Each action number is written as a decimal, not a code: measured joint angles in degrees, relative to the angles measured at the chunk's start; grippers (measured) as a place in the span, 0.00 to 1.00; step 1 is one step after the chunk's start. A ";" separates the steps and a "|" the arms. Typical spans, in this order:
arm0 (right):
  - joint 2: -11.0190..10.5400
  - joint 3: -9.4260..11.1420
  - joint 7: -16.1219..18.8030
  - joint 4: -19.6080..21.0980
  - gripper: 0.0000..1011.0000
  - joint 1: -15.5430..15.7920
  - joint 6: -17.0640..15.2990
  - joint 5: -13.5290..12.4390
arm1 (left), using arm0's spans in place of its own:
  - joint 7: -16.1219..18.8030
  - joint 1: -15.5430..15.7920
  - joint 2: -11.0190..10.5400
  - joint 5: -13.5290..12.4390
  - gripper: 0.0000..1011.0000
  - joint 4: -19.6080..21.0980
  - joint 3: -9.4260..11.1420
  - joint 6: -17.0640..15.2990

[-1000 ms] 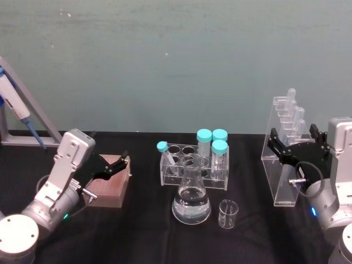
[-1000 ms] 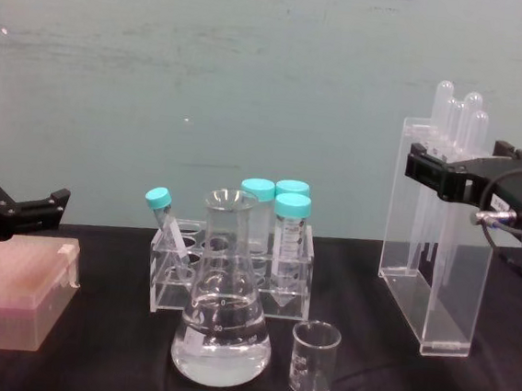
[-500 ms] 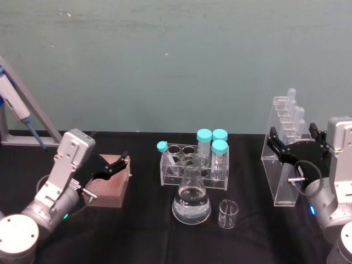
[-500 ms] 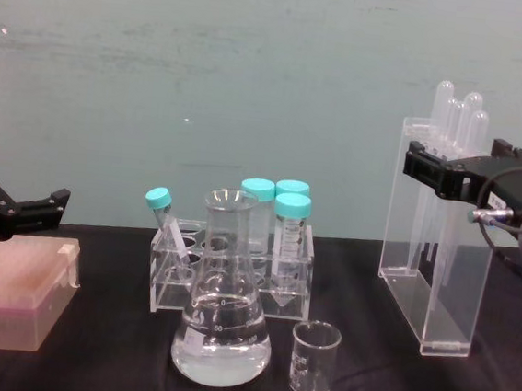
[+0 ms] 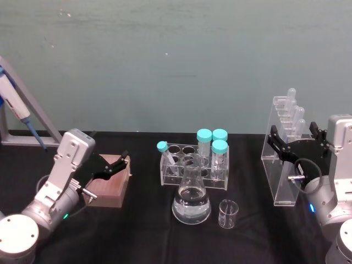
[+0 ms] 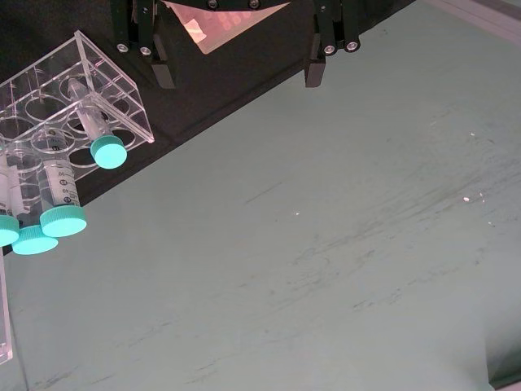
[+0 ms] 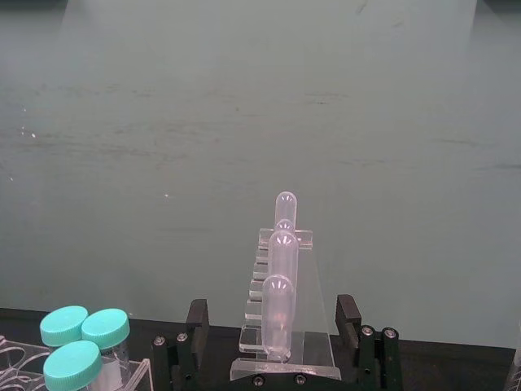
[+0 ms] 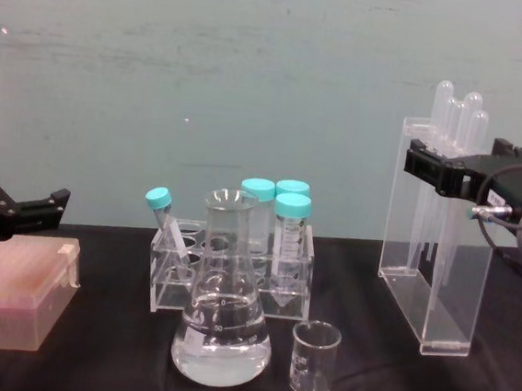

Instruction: Place the experimental apparatus aside using one hand.

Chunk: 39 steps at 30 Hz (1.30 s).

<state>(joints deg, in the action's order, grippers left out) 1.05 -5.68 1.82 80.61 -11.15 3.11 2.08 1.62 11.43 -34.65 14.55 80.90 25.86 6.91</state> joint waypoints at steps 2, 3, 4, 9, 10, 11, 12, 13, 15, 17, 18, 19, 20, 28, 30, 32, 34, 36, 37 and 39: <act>0.02 0.09 -0.01 -0.19 0.99 -0.11 -0.01 -0.07 | 0.00 0.00 0.00 0.00 0.99 0.00 0.00 0.00; 0.02 0.12 -0.01 -0.24 0.99 -0.14 -0.02 -0.10 | 0.00 0.00 0.00 0.00 0.99 0.00 0.00 0.00; 0.02 0.17 0.01 -0.31 0.99 -0.19 -0.09 -0.19 | 0.00 0.00 0.00 0.00 0.99 0.00 0.00 0.00; -0.03 0.20 0.27 -0.56 0.99 -0.31 -0.14 -0.48 | 0.00 0.00 0.00 0.00 0.99 0.00 0.00 0.00; -0.05 0.20 0.31 -0.61 0.99 -0.35 -0.14 -0.52 | 0.00 0.00 0.00 0.00 0.99 0.00 0.00 0.00; -0.07 0.20 0.39 -0.67 0.99 -0.40 -0.15 -0.57 | 0.00 0.00 0.00 0.00 0.99 0.00 0.00 0.00; -0.09 0.20 0.46 -0.70 0.99 -0.44 -0.14 -0.60 | 0.00 0.00 0.00 0.00 0.99 0.00 0.00 0.00; -0.11 0.20 0.53 -0.72 0.99 -0.47 -0.13 -0.65 | 0.00 0.00 0.00 0.00 0.99 0.00 0.00 0.00; -0.18 0.15 0.74 -0.81 0.99 -0.55 -0.08 -0.77 | 0.00 0.00 0.01 0.00 0.99 0.00 0.00 0.00; -0.30 0.09 0.95 -0.87 0.99 -0.70 -0.06 -0.88 | 0.00 0.00 0.00 0.00 0.99 0.00 0.00 0.00; -0.33 0.07 1.02 -0.89 0.99 -0.75 -0.06 -0.93 | 0.00 0.00 0.00 0.00 0.99 0.00 0.00 0.00; -0.35 0.05 1.08 -0.91 0.99 -0.81 -0.06 -0.96 | 0.00 0.00 0.00 0.00 0.99 0.00 0.00 0.00; -0.37 0.04 1.12 -0.93 0.99 -0.84 -0.06 -0.99 | 0.00 0.00 0.00 0.00 0.99 0.00 0.00 0.00; -0.37 0.00 1.11 -0.93 0.99 -0.79 -0.06 -0.99 | 0.00 0.00 0.00 0.00 0.99 0.00 0.00 0.00; -0.36 0.00 1.12 -0.93 0.99 -0.77 -0.06 -0.99 | 0.00 0.00 0.01 0.00 0.99 0.00 0.00 0.00; -0.36 0.00 1.12 -0.93 0.99 -0.77 -0.06 -0.99 | 0.00 0.00 0.00 0.00 0.99 0.00 0.00 0.00; -0.35 0.00 1.12 -0.93 0.99 -0.75 -0.06 -0.99 | 0.00 0.00 0.00 0.00 0.99 0.00 0.00 0.00; -0.35 0.00 1.12 -0.93 0.99 -0.74 -0.05 -0.99 | 0.00 0.00 0.00 0.00 0.99 0.00 0.00 0.00; -0.35 0.00 1.12 -0.93 0.99 -0.73 -0.04 -0.99 | 0.00 0.00 0.01 0.00 0.99 0.00 0.00 0.00; -0.35 0.00 1.11 -0.93 0.99 -0.72 -0.04 -0.99 | 0.00 0.00 0.00 0.00 0.99 0.00 0.00 0.00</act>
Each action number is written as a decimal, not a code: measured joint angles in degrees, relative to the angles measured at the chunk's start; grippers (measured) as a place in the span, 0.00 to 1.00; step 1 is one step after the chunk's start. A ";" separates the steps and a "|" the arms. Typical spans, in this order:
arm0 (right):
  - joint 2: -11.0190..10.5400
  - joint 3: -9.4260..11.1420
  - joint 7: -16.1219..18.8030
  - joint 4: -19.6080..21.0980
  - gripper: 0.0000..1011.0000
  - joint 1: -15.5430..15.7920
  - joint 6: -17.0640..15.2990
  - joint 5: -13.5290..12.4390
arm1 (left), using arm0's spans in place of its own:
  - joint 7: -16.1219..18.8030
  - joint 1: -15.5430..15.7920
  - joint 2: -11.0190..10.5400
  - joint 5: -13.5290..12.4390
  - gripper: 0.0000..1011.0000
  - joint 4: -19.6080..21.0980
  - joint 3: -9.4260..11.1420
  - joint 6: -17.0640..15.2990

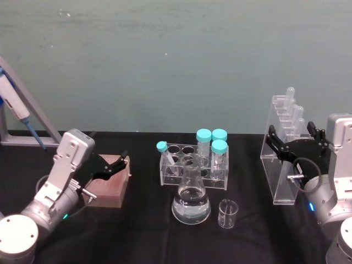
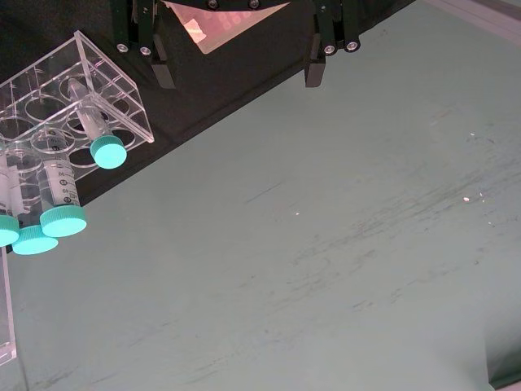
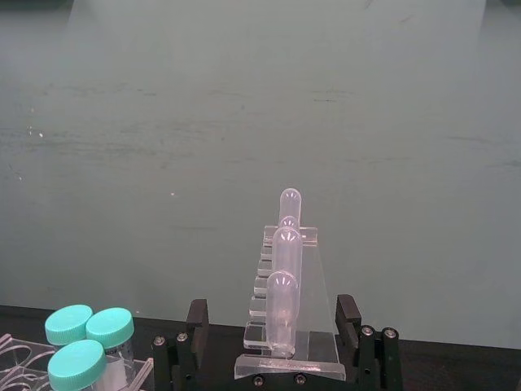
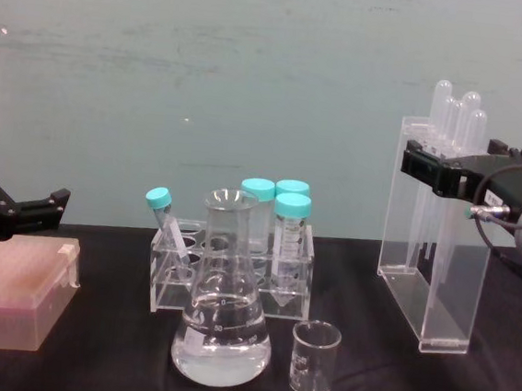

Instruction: Place the experimental apparatus aside using one hand.

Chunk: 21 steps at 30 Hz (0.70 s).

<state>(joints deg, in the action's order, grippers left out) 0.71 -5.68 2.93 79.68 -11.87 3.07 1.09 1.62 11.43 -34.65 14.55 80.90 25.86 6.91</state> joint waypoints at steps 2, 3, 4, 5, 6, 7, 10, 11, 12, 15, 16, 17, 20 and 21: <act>0.00 0.00 0.00 0.00 0.99 0.00 0.01 0.00 | 0.00 0.00 0.00 0.00 0.99 0.00 0.00 0.00; 0.00 0.00 -0.01 0.01 0.99 0.01 0.02 0.00 | 0.00 0.00 0.00 0.00 0.99 0.00 0.00 0.00; 0.00 0.00 -0.01 0.02 0.99 0.02 0.02 0.01 | 0.00 0.00 0.00 0.00 0.99 0.00 0.00 0.00; 0.00 0.00 -0.01 0.02 0.99 0.02 0.02 0.00 | 0.00 0.00 0.00 0.00 0.99 0.00 0.00 0.00; -0.01 0.00 -0.01 0.02 0.99 0.03 0.03 0.01 | 0.00 0.00 0.00 0.00 0.99 0.00 0.00 0.00; 0.00 0.00 -0.01 0.03 0.99 0.03 0.03 0.01 | 0.00 0.00 0.00 0.00 0.99 0.00 0.00 0.00; 0.00 0.00 -0.02 0.05 0.99 0.03 0.03 0.03 | 0.00 0.00 0.00 0.00 0.99 0.00 0.00 0.00; 0.00 0.00 -0.02 0.05 0.99 0.04 0.03 0.03 | 0.00 0.00 0.00 0.00 0.99 0.00 0.00 0.00; 0.00 0.00 -0.03 0.06 0.99 0.04 0.03 0.04 | 0.00 0.00 0.00 0.00 0.99 0.00 0.00 0.00; 0.00 0.00 -0.03 0.07 0.99 0.04 0.03 0.05 | 0.00 0.00 0.00 0.00 0.99 0.00 0.00 0.00; 0.00 0.00 -0.04 0.07 0.99 0.04 0.03 0.06 | 0.00 0.00 0.00 0.00 0.99 0.00 0.00 0.00; 0.00 0.00 -0.04 0.08 0.97 0.04 0.03 0.06 | 0.00 0.00 0.00 0.00 0.99 0.00 0.00 0.00; 0.00 0.00 -0.05 0.09 0.93 0.03 0.03 0.08 | 0.00 0.00 0.00 0.00 0.99 0.00 0.00 0.00; 0.00 0.00 -0.06 0.09 0.89 0.04 0.03 0.08 | 0.00 0.00 0.00 0.00 0.99 0.00 0.00 0.00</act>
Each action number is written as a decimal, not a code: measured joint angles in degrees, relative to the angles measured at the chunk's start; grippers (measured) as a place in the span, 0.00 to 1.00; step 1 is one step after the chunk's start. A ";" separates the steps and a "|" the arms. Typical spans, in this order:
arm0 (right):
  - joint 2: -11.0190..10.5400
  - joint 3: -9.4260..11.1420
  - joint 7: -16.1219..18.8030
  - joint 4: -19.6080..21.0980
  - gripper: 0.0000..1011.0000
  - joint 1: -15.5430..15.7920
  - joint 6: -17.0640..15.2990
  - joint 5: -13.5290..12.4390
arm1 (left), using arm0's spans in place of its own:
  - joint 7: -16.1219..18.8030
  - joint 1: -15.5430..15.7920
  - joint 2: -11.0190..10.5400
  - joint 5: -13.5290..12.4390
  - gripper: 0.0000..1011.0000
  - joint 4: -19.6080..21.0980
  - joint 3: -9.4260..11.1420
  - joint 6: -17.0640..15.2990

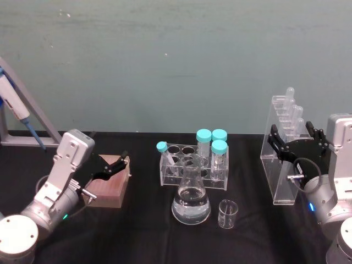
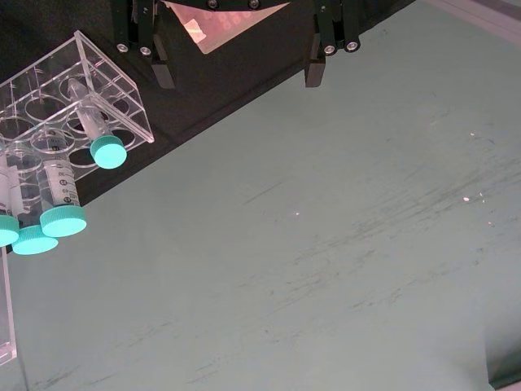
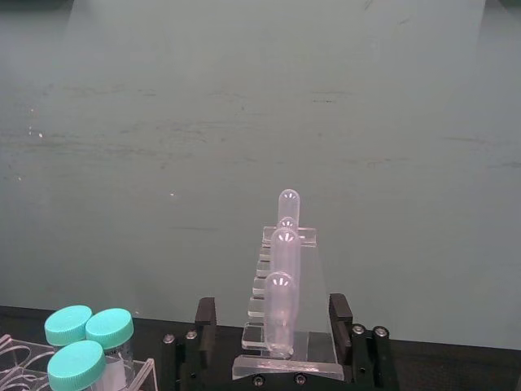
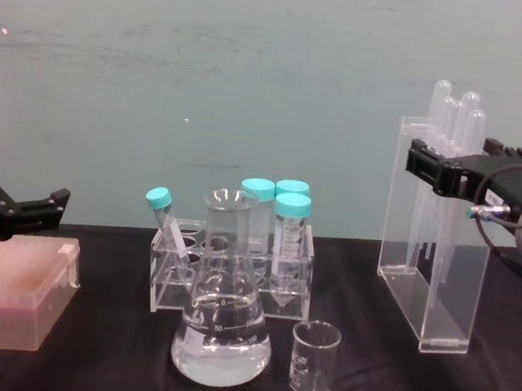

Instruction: Place the experimental apparatus aside using one hand.

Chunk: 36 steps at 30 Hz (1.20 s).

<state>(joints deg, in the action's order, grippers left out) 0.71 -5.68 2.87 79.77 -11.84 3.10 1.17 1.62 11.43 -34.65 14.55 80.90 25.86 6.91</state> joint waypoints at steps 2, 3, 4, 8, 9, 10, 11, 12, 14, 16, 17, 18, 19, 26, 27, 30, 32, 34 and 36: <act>0.00 0.00 0.00 0.00 0.84 0.00 0.00 0.00 | 0.00 0.00 0.00 0.00 0.99 0.00 0.00 0.00; -0.01 0.00 0.00 0.00 0.80 0.00 0.00 0.00 | 0.00 0.00 0.00 0.00 0.99 0.00 0.00 0.00; -0.01 0.00 0.00 0.01 0.79 0.00 0.00 0.00 | 0.00 0.00 0.00 0.00 0.99 0.00 0.00 0.00; -0.01 0.00 -0.01 0.00 0.68 0.00 0.00 0.01 | 0.00 0.00 0.00 0.00 0.99 0.00 0.00 0.00; 0.00 0.00 -0.01 0.00 0.65 0.00 0.00 0.01 | 0.00 0.00 0.00 0.00 0.99 0.00 0.00 0.00; 0.00 0.00 -0.01 0.00 0.62 0.00 0.00 0.00 | 0.00 0.00 0.00 0.00 0.99 0.00 0.00 0.00; -0.01 0.00 -0.01 0.01 0.61 0.00 0.00 0.00 | 0.00 0.00 0.00 0.00 0.99 0.00 0.00 0.00; -0.01 0.00 -0.01 0.00 0.61 0.00 0.00 0.00 | 0.00 0.00 0.00 0.00 0.99 0.00 0.00 0.00; -0.01 0.00 -0.01 0.00 0.61 0.00 0.00 0.00 | 0.00 0.00 0.00 0.00 0.99 0.00 0.00 0.00; -0.01 0.00 -0.01 0.00 0.61 0.00 0.00 0.01 | 0.00 0.00 0.00 0.00 0.99 0.00 0.00 0.00; 0.00 0.00 -0.01 0.01 0.61 0.00 0.00 0.00 | 0.00 0.00 0.00 0.00 0.99 0.00 0.00 0.00; -0.01 0.00 -0.01 0.00 0.61 0.00 -0.01 0.01 | 0.00 0.00 0.00 0.00 0.99 0.00 0.00 0.00; 0.00 0.00 -0.01 0.00 0.61 0.00 0.00 0.00 | 0.00 0.00 0.00 0.00 0.99 0.00 0.00 0.00; -0.01 0.00 -0.01 0.00 0.61 0.00 0.00 0.00 | 0.00 0.00 0.00 0.00 0.99 0.00 0.00 0.00; -0.01 0.00 -0.01 0.00 0.61 0.00 -0.01 0.00 | 0.00 0.00 0.00 0.00 0.99 0.00 0.00 0.00; 0.00 0.00 -0.01 0.00 0.61 0.00 -0.01 0.00 | 0.00 0.00 0.00 0.00 0.99 0.00 0.00 0.00; -0.01 0.00 0.00 0.00 0.61 0.00 -0.01 0.00 | 0.00 0.00 0.00 0.00 0.99 0.00 0.00 0.00; -0.01 0.00 0.00 0.00 0.61 0.00 0.00 0.00 | 0.00 0.00 0.00 0.00 0.99 0.00 0.00 0.00; -0.01 -0.01 0.00 0.00 0.61 0.00 -0.01 0.00 | 0.00 0.00 0.00 0.00 0.99 0.00 0.00 0.00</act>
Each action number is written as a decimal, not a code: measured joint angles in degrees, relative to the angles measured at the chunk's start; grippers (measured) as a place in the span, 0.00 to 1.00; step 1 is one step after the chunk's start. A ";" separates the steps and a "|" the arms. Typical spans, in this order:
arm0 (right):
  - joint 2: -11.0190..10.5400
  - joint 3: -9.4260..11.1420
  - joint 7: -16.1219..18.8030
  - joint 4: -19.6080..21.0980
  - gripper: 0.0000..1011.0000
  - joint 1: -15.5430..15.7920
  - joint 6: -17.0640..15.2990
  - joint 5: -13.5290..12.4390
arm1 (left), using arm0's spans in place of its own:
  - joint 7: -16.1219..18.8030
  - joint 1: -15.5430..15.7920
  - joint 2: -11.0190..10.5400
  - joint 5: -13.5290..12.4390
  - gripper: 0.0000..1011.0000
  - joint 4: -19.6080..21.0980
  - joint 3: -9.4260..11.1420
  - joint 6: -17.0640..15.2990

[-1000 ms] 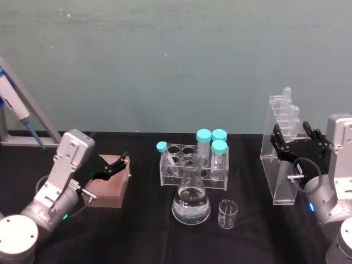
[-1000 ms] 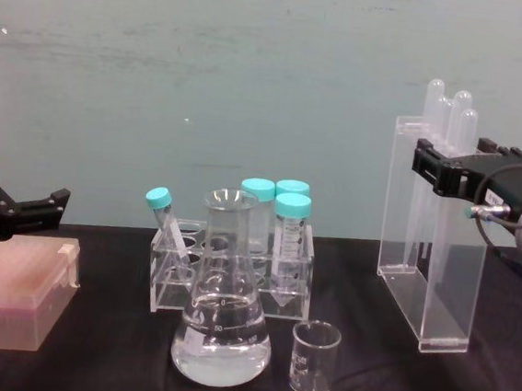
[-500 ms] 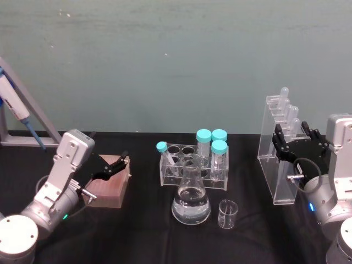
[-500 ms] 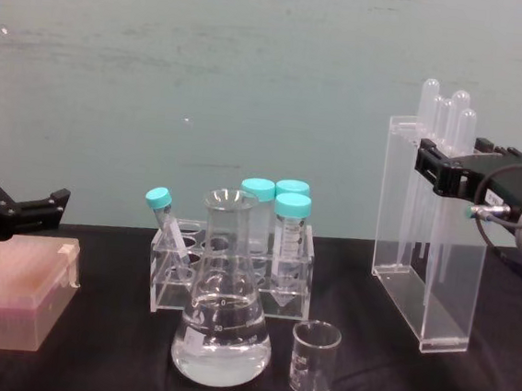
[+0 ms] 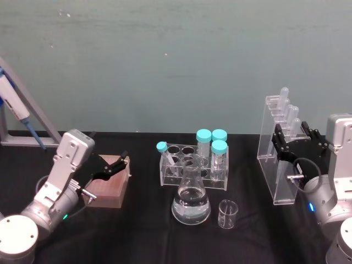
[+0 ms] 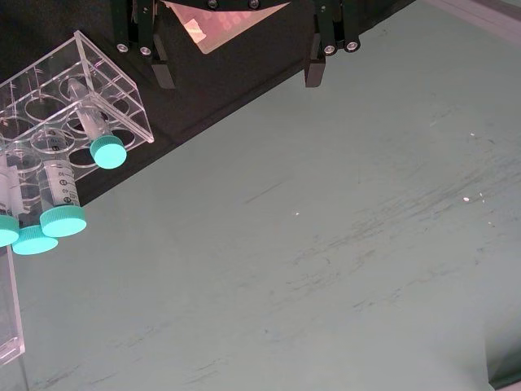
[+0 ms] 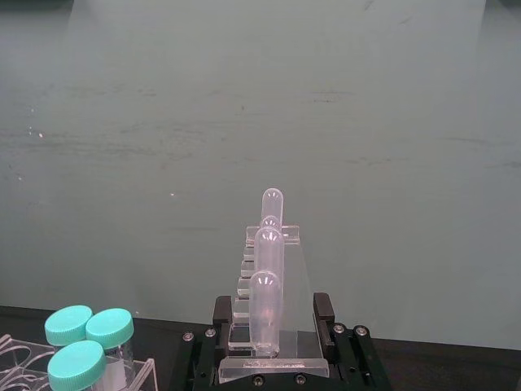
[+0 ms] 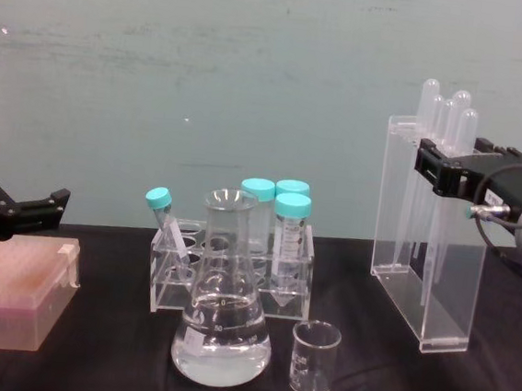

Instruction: Place the experimental apparatus aside using one hand.

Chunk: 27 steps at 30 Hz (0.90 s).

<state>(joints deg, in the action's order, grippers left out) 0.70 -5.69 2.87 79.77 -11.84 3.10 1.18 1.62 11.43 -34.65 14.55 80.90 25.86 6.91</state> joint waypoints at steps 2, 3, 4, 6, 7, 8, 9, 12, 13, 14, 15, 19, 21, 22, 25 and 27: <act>0.00 -0.05 -0.05 0.00 0.61 -0.01 0.01 0.04 | 0.00 0.00 0.00 0.00 0.99 0.00 0.00 0.00; 0.00 -0.06 -0.09 0.00 0.61 -0.01 0.07 0.05 | 0.00 0.00 0.00 0.00 0.99 0.00 0.00 0.00; 0.00 -0.06 -0.10 0.00 0.61 -0.01 0.12 0.06 | 0.00 0.00 0.00 0.00 0.99 0.00 0.00 0.00; 0.00 -0.07 -0.12 0.00 0.61 0.00 0.31 0.05 | 0.00 0.00 0.00 0.00 0.99 0.00 0.00 0.00; -0.01 -0.07 -0.13 0.00 0.61 0.00 0.57 0.03 | 0.00 0.00 0.00 0.00 0.99 0.00 0.00 0.00; -0.01 -0.07 -0.13 0.00 0.61 0.00 0.70 0.02 | 0.00 0.00 0.00 0.00 0.99 0.00 0.00 0.00; -0.01 -0.07 -0.13 0.00 0.61 0.00 0.86 0.02 | 0.00 0.00 0.00 0.00 0.99 0.00 0.00 0.00; -0.05 -0.11 -0.18 -0.03 0.61 -0.01 1.43 0.02 | 0.00 0.00 0.00 0.00 0.99 0.00 0.00 0.00; -0.07 -0.11 -0.21 -0.04 0.61 -0.01 1.74 0.02 | 0.00 0.00 0.00 0.00 0.99 0.00 0.00 0.00; -0.07 -0.12 -0.22 -0.05 0.61 -0.02 1.85 0.02 | 0.00 0.00 0.00 0.00 0.99 0.00 0.00 0.00; -0.09 -0.12 -0.24 -0.07 0.61 -0.02 2.09 0.02 | 0.00 0.00 0.00 0.00 0.99 0.00 0.00 0.00; -0.12 -0.11 -0.24 -0.22 0.61 -0.11 2.39 0.02 | 0.00 0.00 0.00 0.00 0.99 0.00 0.00 0.00; -0.14 -0.09 -0.24 -0.25 0.61 -0.18 2.55 0.02 | 0.00 0.00 0.00 0.00 0.99 0.00 0.00 0.00; -0.14 -0.08 -0.24 -0.26 0.61 -0.19 2.60 0.03 | 0.00 0.00 0.00 0.00 0.99 0.00 0.00 0.00; -0.15 -0.07 -0.24 -0.29 0.61 -0.21 2.71 0.03 | 0.00 0.00 0.00 0.00 0.99 0.00 0.00 0.00; -0.18 -0.03 -0.24 -0.32 0.61 -0.23 2.86 0.01 | 0.00 0.00 0.00 0.00 0.99 0.00 0.00 0.00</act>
<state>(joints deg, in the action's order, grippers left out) 0.52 -5.73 2.63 79.45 -12.07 5.96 1.18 1.62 11.43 -34.65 14.55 80.90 25.86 6.91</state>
